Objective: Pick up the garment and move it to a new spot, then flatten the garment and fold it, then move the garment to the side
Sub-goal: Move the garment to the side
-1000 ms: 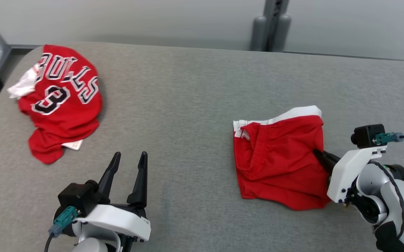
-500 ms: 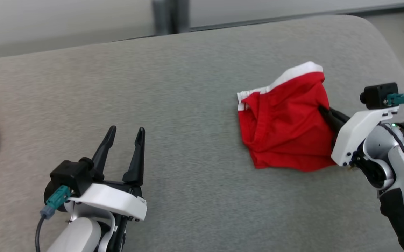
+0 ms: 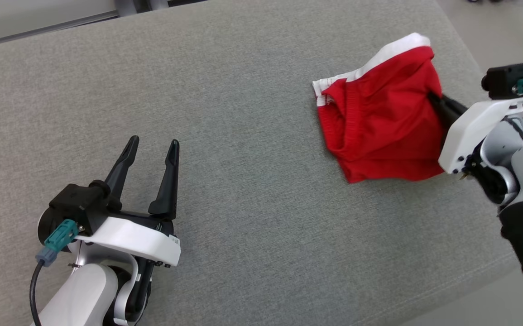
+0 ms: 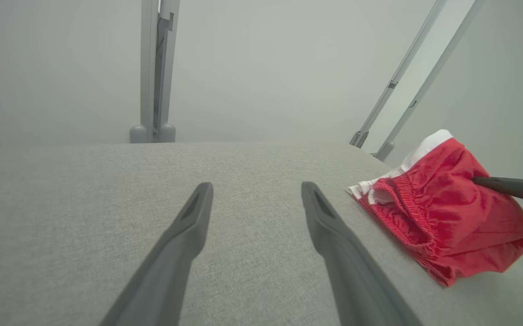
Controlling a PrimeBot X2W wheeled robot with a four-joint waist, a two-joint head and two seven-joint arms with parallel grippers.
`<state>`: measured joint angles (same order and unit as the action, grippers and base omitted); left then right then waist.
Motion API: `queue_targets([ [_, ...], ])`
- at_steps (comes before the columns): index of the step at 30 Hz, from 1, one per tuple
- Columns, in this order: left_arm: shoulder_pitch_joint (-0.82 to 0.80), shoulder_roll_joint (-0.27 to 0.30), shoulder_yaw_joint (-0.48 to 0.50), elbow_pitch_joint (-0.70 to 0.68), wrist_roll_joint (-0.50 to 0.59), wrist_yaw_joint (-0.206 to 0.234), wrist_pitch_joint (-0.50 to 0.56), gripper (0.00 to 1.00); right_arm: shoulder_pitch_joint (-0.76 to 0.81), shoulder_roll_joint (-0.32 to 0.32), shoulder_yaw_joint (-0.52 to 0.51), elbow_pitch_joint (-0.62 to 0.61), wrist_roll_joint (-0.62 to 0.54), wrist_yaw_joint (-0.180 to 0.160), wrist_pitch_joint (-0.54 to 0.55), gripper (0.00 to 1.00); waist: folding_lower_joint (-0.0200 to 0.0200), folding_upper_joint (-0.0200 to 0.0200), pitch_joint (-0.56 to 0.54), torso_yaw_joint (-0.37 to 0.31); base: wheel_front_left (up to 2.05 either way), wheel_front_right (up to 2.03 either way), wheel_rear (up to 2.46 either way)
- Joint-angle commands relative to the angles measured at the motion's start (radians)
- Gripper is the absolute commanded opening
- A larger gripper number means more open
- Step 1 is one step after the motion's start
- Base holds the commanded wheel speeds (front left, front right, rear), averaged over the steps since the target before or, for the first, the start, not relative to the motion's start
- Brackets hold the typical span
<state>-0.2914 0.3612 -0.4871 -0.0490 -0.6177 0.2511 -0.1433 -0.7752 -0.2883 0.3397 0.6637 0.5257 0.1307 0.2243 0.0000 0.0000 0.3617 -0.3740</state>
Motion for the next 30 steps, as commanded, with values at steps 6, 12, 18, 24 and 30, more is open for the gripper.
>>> queue_targets([
  [6, -0.024, 0.022, 0.002, -0.038, 0.014, 0.017, 0.016, 1.0, -0.099, -0.059, 0.004, 0.124, -0.09, 0.0, -0.057, 0.0, 0.0, 0.0, 0.024, 0.05, 0.0, 0.0, 0.0],
  [12, -0.021, 0.033, 0.0, -0.069, 0.024, 0.032, 0.03, 1.0, -0.158, -0.096, -0.04, 0.258, -0.139, 0.0, -0.099, 0.0, 0.0, 0.0, 0.041, 0.094, 0.0, 0.0, 0.0],
  [18, -0.025, 0.047, -0.003, -0.095, 0.032, 0.041, 0.048, 1.0, -0.202, -0.114, -0.077, 0.366, -0.196, 0.0, -0.135, 0.0, 0.0, 0.0, 0.059, 0.121, 0.0, 0.0, 0.0],
  [24, -0.031, 0.053, -0.011, -0.115, 0.039, 0.048, 0.064, 1.0, -0.25, -0.123, -0.139, 0.493, -0.269, 0.0, -0.198, 0.07, 0.0, 0.0, 0.074, 0.145, 0.0, 0.0, 0.0],
  [30, -0.037, 0.049, -0.021, -0.119, 0.041, 0.052, 0.073, 1.0, -0.268, -0.146, -0.182, 0.573, -0.39, 0.0, -0.298, 1.0, 0.0, 0.0, 0.075, 0.164, 0.0, 0.0, 0.0],
])
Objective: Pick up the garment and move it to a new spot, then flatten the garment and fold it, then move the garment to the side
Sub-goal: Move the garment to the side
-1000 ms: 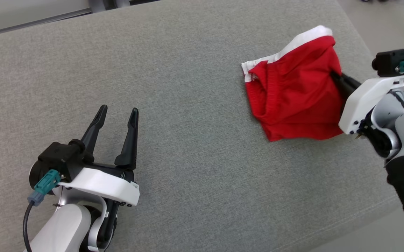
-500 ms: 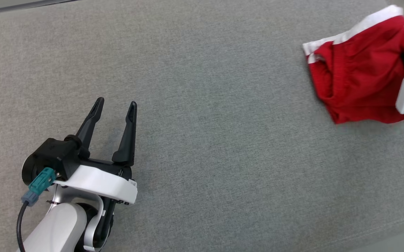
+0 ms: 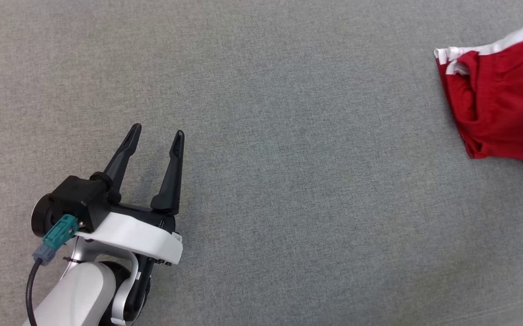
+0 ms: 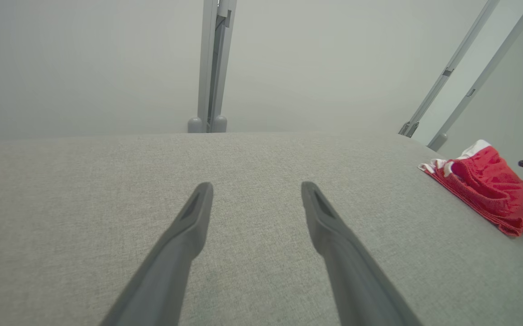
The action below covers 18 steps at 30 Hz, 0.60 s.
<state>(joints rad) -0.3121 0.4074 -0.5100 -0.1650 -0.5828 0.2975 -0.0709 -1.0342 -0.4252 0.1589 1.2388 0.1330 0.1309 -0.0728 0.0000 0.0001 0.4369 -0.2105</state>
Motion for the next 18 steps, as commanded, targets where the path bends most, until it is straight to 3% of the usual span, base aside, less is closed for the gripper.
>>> queue_targets([
  [1, -0.015, 0.002, 0.001, -0.003, 0.005, 0.006, 0.0, 1.0, -0.007, -0.009, -0.007, 0.005, -0.013, 0.0, -0.01, 1.0, 0.0, -0.0001, -0.001, 0.002, 0.0, 0.0, 0.0],
  [9, -0.001, 0.001, 0.003, 0.009, -0.007, 0.011, -0.006, 1.0, 0.017, 0.008, -0.088, 0.034, -0.099, 0.0, -0.052, 1.0, 0.0, -0.0001, -0.021, 0.002, 0.0, 0.0, 0.0],
  [18, 0.021, -0.021, 0.017, 0.063, -0.051, -0.006, -0.037, 1.0, 0.022, 0.053, -0.085, 0.022, -0.065, 0.0, -0.125, 1.0, 0.0, -0.0001, -0.106, 0.02, 0.0, 0.0, 0.0],
])
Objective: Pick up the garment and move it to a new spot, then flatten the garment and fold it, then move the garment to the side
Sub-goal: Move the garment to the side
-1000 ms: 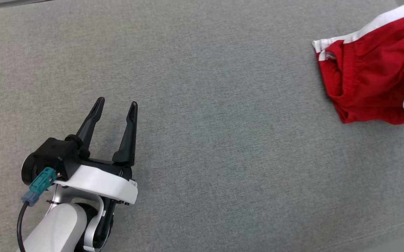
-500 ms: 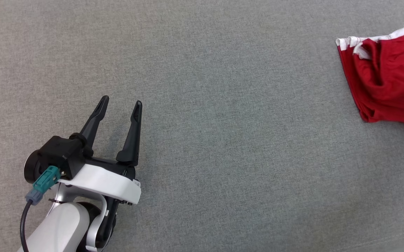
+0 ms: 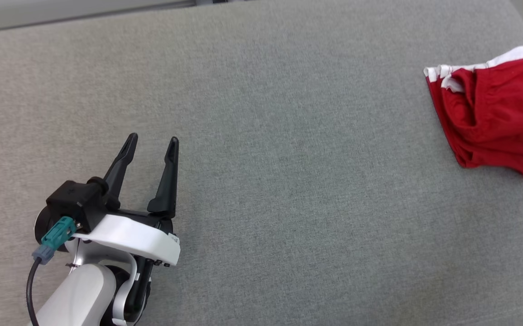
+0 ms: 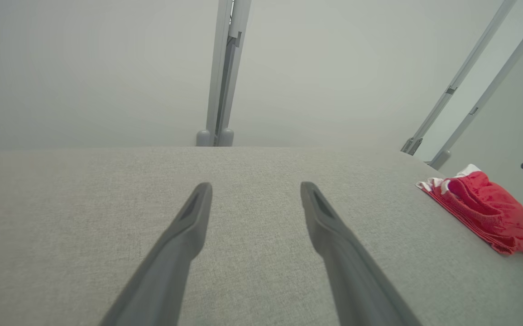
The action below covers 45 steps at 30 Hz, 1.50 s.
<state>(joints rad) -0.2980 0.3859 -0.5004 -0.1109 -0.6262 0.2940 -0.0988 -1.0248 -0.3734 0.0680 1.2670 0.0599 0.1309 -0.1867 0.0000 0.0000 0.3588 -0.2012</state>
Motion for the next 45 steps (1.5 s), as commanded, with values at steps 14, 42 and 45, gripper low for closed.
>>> queue_targets([
  [14, 0.077, -0.031, 0.052, 0.189, -0.088, -0.028, -0.085, 1.0, 0.143, 0.047, 0.124, -0.17, 0.159, 0.0, -0.068, 1.0, 0.0, 0.0, -0.219, 0.108, 0.0, 0.0, 0.0],
  [42, 0.195, 0.011, 0.072, 0.34, -0.123, -0.066, -0.124, 1.0, 0.719, 0.281, -0.044, -0.787, 0.157, 0.0, 0.011, 1.0, 0.0, 0.0, -0.368, 0.206, 0.0, 0.0, 0.0],
  [45, 0.205, 0.005, 0.072, 0.335, -0.121, -0.064, -0.131, 1.0, 0.775, 0.305, -0.06, -0.856, 0.143, 0.0, 0.035, 1.0, 0.0, 0.0, -0.369, 0.204, 0.0, 0.0, 0.0],
])
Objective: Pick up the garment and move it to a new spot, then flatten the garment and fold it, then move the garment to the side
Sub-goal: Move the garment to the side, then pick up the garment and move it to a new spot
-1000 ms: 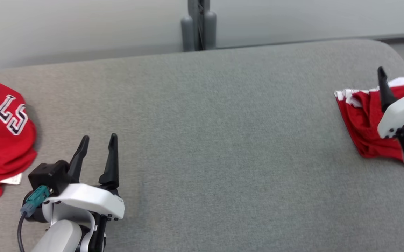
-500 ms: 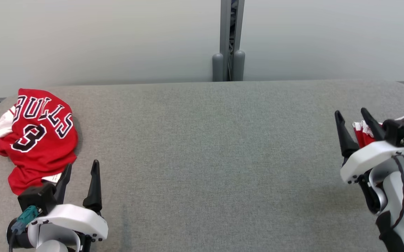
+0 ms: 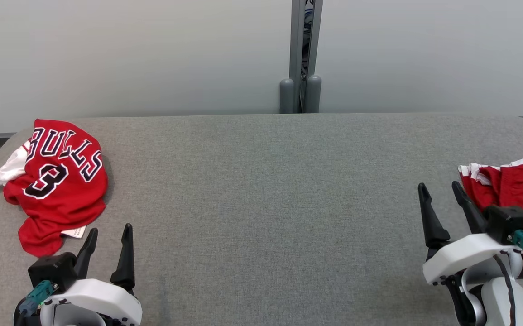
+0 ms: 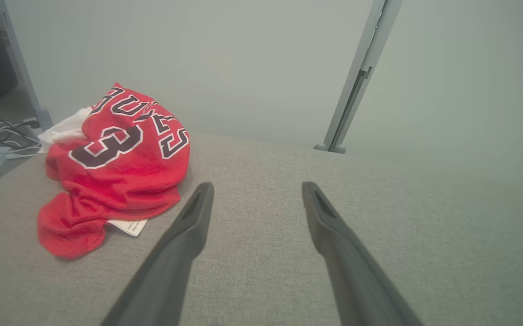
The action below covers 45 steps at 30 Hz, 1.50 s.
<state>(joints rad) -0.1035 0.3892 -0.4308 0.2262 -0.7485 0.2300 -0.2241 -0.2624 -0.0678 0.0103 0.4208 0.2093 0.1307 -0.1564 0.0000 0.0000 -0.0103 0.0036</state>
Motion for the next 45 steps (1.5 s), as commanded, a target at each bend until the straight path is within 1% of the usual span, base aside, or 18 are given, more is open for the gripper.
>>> queue_targets([
  [1, 0.013, 0.0, 0.001, -0.003, 0.002, 0.0, -0.007, 1.0, 0.029, 0.003, -0.004, -0.031, -0.01, 0.0, 0.014, 1.0, 0.0, 0.0, 0.0, -0.001, 0.0, 0.0, 0.0],
  [6, 0.02, -0.001, -0.005, -0.003, 0.007, 0.003, -0.011, 1.0, 0.091, 0.015, -0.007, -0.115, -0.014, 0.0, 0.05, 1.0, 0.0, 0.0, 0.0, -0.004, 0.0, 0.0, 0.0],
  [10, 0.022, 0.003, -0.005, 0.004, 0.009, 0.005, -0.013, 1.0, 0.122, 0.015, 0.009, -0.151, 0.028, 0.0, 0.072, 1.0, 0.0, 0.0, 0.0, -0.003, 0.0, 0.0, 0.0],
  [22, 0.017, -0.007, -0.012, 0.019, 0.016, 0.008, -0.02, 1.0, 0.146, 0.015, 0.009, -0.178, 0.047, 0.0, 0.081, 1.0, 0.0, 0.0, -0.005, 0.008, 0.0, 0.0, 0.0],
  [34, 0.011, -0.009, -0.023, 0.025, 0.011, -0.003, -0.02, 1.0, 0.155, 0.016, 0.002, -0.178, 0.036, 0.0, 0.078, 1.0, 0.0, 0.0, -0.012, 0.027, 0.0, 0.0, 0.0],
  [39, -0.001, -0.01, -0.031, 0.02, 0.017, -0.006, -0.015, 1.0, 0.163, 0.015, 0.005, -0.176, 0.026, 0.0, 0.078, 1.0, 0.0, 0.0, -0.012, 0.082, 0.0, 0.0, 0.0],
  [45, -0.007, -0.005, -0.033, 0.011, 0.02, -0.005, -0.015, 1.0, 0.166, 0.015, 0.009, -0.171, 0.024, 0.0, 0.068, 1.0, 0.0, 0.0, -0.009, 0.191, 0.0, 0.0, 0.0],
])
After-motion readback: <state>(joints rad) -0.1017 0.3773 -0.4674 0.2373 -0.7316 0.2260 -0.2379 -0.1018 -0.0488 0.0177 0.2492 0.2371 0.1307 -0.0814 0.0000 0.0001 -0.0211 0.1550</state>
